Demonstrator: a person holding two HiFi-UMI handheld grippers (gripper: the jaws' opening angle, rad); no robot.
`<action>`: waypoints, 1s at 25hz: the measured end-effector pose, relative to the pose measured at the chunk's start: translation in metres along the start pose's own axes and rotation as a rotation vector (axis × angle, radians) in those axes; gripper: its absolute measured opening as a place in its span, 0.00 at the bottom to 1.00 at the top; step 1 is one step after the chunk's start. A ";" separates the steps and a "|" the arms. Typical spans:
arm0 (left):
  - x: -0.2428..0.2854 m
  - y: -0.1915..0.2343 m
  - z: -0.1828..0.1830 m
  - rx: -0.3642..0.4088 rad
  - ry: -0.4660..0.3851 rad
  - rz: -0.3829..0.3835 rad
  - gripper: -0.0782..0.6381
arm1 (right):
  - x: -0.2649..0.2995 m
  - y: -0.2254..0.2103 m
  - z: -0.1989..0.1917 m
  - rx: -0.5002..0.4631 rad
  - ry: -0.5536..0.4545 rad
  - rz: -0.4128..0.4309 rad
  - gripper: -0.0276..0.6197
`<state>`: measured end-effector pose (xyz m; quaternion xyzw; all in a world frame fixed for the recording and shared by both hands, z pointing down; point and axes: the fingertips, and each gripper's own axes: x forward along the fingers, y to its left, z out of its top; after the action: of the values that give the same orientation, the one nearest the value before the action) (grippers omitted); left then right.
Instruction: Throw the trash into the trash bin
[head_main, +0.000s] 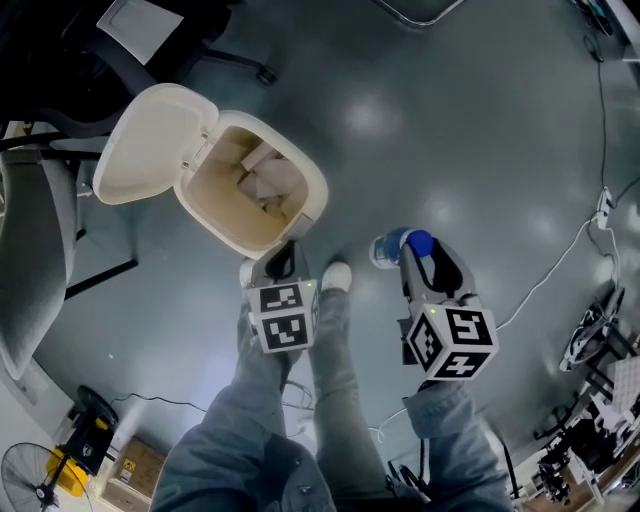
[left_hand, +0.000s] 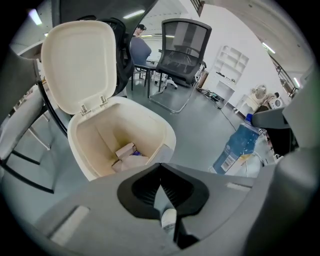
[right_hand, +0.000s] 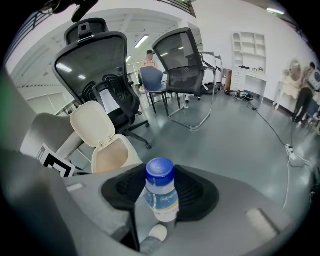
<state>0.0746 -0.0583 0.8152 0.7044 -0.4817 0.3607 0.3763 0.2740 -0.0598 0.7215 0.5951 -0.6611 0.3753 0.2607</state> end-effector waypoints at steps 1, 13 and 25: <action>-0.003 0.001 0.003 0.005 -0.006 0.000 0.12 | -0.001 0.002 0.002 -0.003 -0.002 -0.001 0.32; -0.082 0.061 0.067 0.007 -0.111 0.057 0.12 | -0.020 0.054 0.060 -0.044 -0.062 0.019 0.32; -0.162 0.131 0.096 -0.124 -0.208 0.158 0.12 | -0.041 0.112 0.122 -0.154 -0.091 0.060 0.32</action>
<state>-0.0801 -0.1098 0.6544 0.6731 -0.5935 0.2840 0.3377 0.1826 -0.1326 0.5975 0.5698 -0.7166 0.3037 0.2638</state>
